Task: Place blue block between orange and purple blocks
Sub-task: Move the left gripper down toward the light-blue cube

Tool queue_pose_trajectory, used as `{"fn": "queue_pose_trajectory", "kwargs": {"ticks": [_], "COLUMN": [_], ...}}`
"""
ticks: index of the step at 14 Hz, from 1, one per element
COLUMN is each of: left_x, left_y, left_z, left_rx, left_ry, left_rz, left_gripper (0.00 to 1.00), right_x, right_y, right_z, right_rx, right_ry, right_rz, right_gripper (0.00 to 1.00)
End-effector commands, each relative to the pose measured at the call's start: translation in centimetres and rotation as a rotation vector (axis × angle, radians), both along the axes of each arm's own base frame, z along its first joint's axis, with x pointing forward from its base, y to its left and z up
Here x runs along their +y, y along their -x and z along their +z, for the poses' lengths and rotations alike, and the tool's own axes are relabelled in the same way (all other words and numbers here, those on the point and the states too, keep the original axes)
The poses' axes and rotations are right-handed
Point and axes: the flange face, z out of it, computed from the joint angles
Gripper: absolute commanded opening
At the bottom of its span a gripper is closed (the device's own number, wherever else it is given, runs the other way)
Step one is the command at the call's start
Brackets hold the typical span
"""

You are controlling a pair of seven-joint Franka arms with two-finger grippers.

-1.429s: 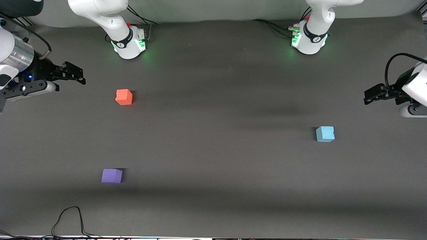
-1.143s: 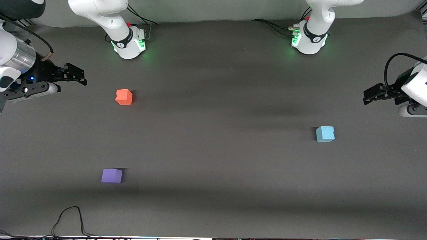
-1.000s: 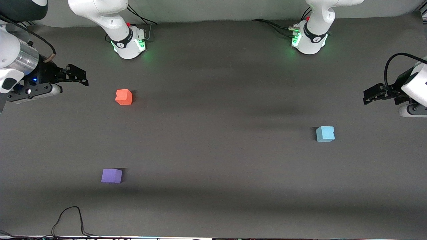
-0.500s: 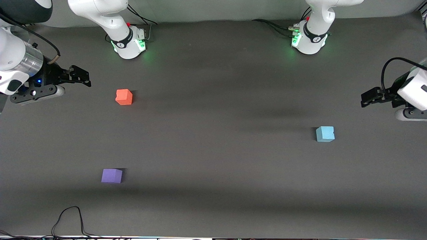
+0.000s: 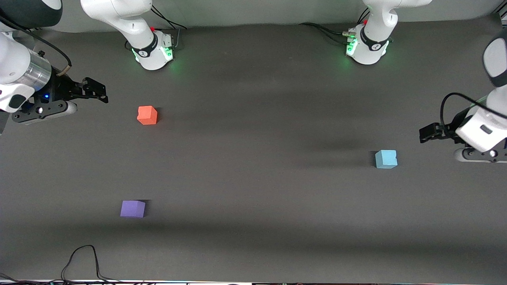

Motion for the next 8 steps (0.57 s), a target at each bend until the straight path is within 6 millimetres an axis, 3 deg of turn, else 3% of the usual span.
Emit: {"fn": "queue_pose_trajectory", "kwargs": {"ticks": [1, 8], "left_x": [0.4, 0.7], "left_y": [1.9, 3.3], "left_z": [-4.7, -17.9], "left_rx": [0.000, -0.067], "left_ry": [-0.004, -0.018], "left_rz": [-0.028, -0.055], "left_gripper": [1.00, 1.00], "right_x": [0.3, 0.4], "right_y": [-0.2, -0.7], "right_z": [0.6, -0.2], "right_rx": [-0.014, -0.016], "right_ry": [0.012, 0.020], "right_rz": [-0.017, -0.029], "right_gripper": [1.00, 1.00]}}
